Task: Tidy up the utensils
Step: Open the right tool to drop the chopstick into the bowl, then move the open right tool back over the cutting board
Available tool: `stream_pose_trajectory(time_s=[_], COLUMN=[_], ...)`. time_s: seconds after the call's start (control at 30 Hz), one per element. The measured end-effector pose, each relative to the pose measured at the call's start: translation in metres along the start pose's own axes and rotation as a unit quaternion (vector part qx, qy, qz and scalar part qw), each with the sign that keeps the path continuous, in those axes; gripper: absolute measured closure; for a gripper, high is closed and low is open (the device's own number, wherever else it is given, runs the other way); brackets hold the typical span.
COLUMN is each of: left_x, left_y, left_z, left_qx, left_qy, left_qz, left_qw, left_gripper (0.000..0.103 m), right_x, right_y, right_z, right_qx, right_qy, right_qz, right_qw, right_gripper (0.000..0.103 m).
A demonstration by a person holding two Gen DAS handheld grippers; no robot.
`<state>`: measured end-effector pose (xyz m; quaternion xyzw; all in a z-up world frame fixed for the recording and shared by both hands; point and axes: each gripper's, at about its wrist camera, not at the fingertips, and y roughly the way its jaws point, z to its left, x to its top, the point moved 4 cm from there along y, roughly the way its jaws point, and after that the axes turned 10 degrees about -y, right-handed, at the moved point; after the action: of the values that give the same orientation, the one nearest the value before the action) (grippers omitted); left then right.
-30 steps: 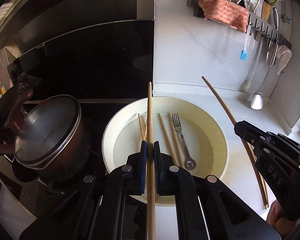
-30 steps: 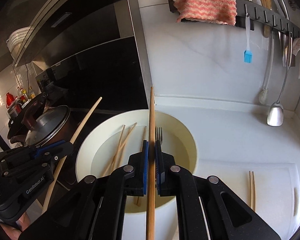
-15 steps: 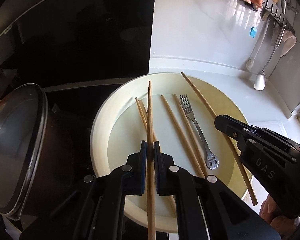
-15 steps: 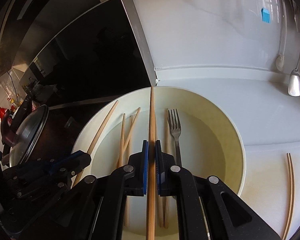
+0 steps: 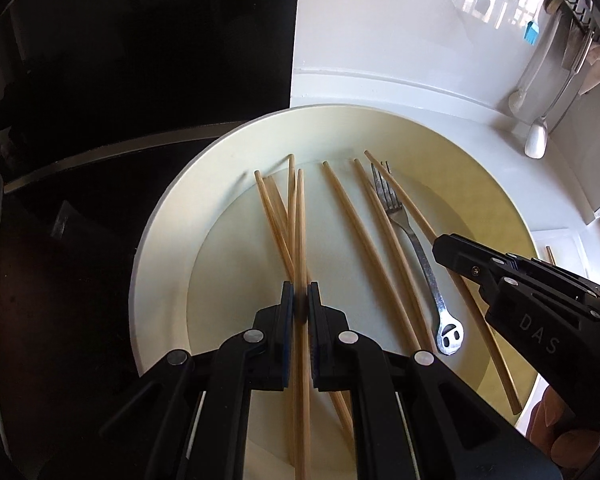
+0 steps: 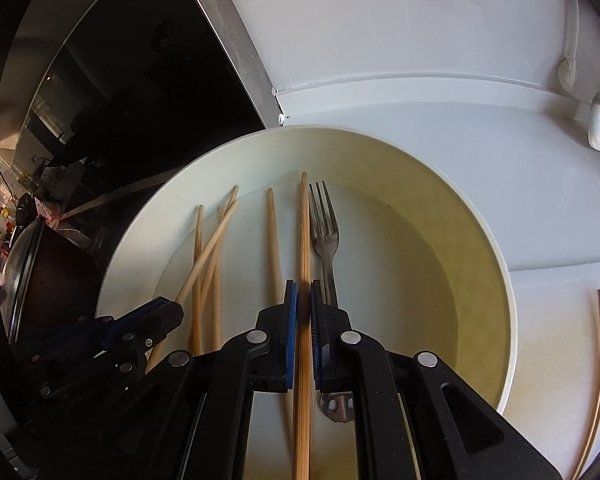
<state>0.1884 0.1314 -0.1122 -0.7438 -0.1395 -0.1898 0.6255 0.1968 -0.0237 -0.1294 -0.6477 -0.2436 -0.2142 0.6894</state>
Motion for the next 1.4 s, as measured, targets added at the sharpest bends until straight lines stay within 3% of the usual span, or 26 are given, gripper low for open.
stream_pose_trajectory(time_s=[0.47,0.53,0.6,0.67,0.8,1.1,1.23,1.4], left_x=[-0.003,-0.004,-0.004,-0.004,-0.005,-0.016,-0.026,-0.039], left_y=[0.017,0.018,0.014,0.008,0.001,-0.028,-0.043,-0.062], left_z=[-0.004,-0.003,0.000,0.003,0.008,0.014,0.008,0.000], left_qx=[0.004,0.008,0.013,0.016,0.021,0.036,0.025,-0.002], left_qy=[-0.012,-0.016,-0.024,-0.032,-0.046,-0.039,-0.023,-0.011], left_qz=[0.033,0.034,0.024,0.010,0.007,-0.015,-0.019,-0.031], left_qw=[0.9994,0.9992,0.9993,0.9993,0.9987,0.9985,0.9993,0.9995], left_gripper=[0.094,0.081,0.054,0.043,0.030,0.014,0.011,0.008], right_x=[-0.007,-0.009,-0.007,-0.007,-0.009,-0.027,-0.041,-0.064], right_y=[0.019,0.021,0.021,0.016,0.002,-0.039,-0.064,-0.092], right_z=[-0.004,-0.004,-0.006,-0.007,-0.010,-0.010,-0.008,-0.014], right_qx=[0.012,0.013,0.010,0.013,0.005,0.001,-0.002,-0.020], right_qy=[0.002,0.001,0.004,0.006,0.004,0.001,0.002,0.020], right_qz=[0.053,0.057,0.051,0.042,0.030,-0.009,-0.037,-0.065], right_qw=[0.999,0.998,0.999,0.999,1.000,1.000,0.999,0.998], right_gripper=[0.096,0.095,0.074,0.070,0.070,0.055,0.048,0.048])
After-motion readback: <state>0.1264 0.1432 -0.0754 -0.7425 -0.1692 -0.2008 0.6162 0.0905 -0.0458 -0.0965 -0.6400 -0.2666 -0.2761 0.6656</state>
